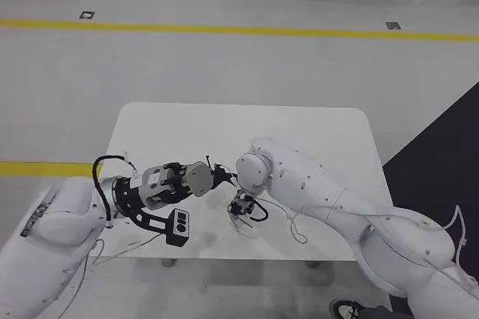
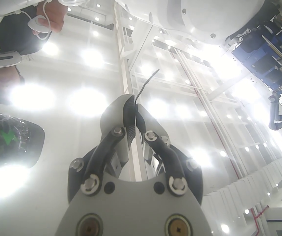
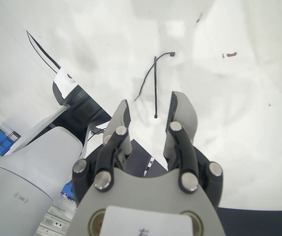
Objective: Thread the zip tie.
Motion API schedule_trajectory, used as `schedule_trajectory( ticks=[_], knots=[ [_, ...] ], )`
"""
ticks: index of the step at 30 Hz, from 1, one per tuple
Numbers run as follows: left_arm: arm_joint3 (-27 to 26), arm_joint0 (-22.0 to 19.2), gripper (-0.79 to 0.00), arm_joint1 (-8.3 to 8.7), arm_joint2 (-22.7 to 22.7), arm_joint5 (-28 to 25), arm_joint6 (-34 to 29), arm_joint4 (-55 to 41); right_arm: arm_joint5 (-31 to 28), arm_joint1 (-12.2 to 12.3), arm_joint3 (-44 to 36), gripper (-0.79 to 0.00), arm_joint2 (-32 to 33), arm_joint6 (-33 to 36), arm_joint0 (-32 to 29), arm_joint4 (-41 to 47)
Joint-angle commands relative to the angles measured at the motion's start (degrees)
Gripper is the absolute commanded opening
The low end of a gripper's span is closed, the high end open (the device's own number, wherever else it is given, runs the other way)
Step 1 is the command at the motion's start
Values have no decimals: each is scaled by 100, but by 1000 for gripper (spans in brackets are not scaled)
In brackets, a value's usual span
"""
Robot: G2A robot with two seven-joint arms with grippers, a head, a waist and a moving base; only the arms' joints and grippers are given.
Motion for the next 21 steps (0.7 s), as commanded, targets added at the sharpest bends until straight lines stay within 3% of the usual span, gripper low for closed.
schedule_trajectory(
  ticks=[1,11,21],
  knots=[
    [0,0,-785,0,0,0,0,0,-114,-105,145,-560,0,-9,-12,-89],
    [0,0,-785,0,0,0,0,0,-577,-593,752,-566,0,-69,-16,-521],
    [0,0,-785,0,0,0,0,0,-769,-905,1063,-582,14,61,-21,-673]
  ],
)
